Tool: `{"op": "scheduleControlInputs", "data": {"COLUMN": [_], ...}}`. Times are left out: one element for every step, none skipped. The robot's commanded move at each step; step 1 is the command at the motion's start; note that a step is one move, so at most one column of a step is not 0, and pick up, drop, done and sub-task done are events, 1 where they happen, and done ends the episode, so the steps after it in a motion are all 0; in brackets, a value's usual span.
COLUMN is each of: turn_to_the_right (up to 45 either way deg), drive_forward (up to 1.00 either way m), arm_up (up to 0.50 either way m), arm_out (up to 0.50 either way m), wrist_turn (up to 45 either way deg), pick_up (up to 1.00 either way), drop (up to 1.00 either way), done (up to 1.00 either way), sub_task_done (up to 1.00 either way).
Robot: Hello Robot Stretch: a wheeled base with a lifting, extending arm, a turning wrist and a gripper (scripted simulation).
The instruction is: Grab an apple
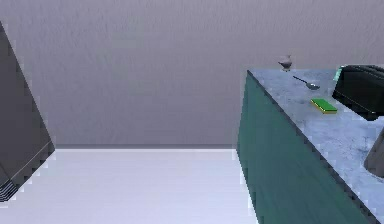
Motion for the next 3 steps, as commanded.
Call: {"op": "scheduleControlInputs", "data": {"turn_to_the_right": [0.0,0.0,0.0], "drive_forward": [0.0,0.0,0.0], "arm_up": [-0.1,0.0,0.1], "arm_out": [0.0,0.0,0.0], "wrist_turn": [0.0,0.0,0.0], "pick_up": [0.0,1.0,0.0], "drop": [0.0,0.0,0.0], "done": [0.0,0.0,0.0], "sub_task_done": [0.0,0.0,0.0]}}
